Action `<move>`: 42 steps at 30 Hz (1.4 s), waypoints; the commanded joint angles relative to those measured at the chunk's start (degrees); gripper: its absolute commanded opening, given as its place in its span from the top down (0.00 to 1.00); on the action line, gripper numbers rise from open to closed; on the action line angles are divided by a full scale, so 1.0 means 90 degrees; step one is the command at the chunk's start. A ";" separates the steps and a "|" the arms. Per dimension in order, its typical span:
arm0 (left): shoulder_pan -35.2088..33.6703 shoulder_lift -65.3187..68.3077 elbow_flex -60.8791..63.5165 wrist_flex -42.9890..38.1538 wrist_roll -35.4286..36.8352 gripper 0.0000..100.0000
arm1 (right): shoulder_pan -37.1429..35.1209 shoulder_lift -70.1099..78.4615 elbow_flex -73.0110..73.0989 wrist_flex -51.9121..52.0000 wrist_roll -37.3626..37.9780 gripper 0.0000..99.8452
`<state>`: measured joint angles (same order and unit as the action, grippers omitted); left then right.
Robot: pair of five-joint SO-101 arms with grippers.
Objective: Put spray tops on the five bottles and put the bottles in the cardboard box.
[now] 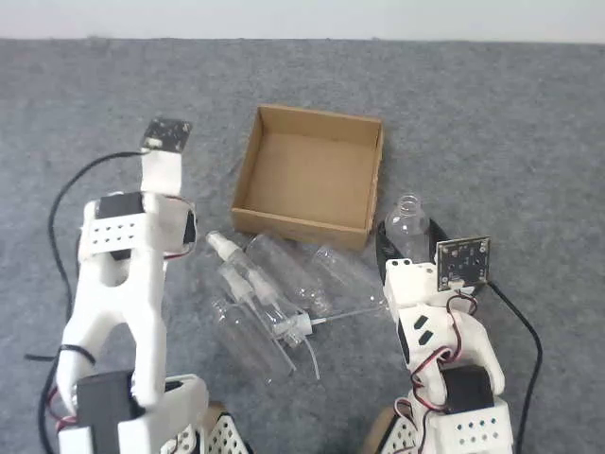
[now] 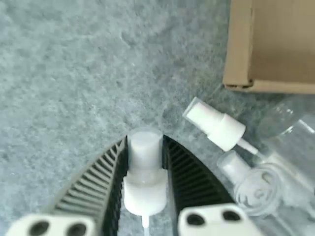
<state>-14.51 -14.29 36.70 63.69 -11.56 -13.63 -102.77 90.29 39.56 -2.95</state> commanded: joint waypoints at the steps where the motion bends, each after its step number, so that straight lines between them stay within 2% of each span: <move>1: 0.0000 -0.0391 -0.0786 0.0361 0.0107 0.99 | 0.0005 -0.0142 -0.0029 -0.0142 0.0098 0.99; 9: 0.0000 -0.0391 -0.1324 0.0469 0.0420 0.99 | 0.0005 -0.0142 -0.0029 -0.0151 0.0098 0.99; 14: -0.0039 -0.0391 -0.1880 0.0947 0.0674 0.99 | -0.0005 -0.0142 -0.0029 -0.0161 0.0098 0.99; 22: -0.0049 -0.0391 -0.2466 0.1192 0.0830 0.99 | -0.0005 -0.0142 -0.0029 -0.0151 0.0098 0.99; 33: -0.0010 -0.0381 -0.4088 0.1817 0.1387 0.99 | -0.0005 -0.0142 -0.0029 -0.0151 0.0098 0.99; 42: 0.0088 -0.0381 -0.4586 0.1827 0.1602 0.99 | 0.0005 -0.0142 -0.0029 -0.0151 0.0098 0.99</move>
<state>-14.86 -14.29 -0.31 79.87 1.98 -13.63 -102.77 90.29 39.56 -2.95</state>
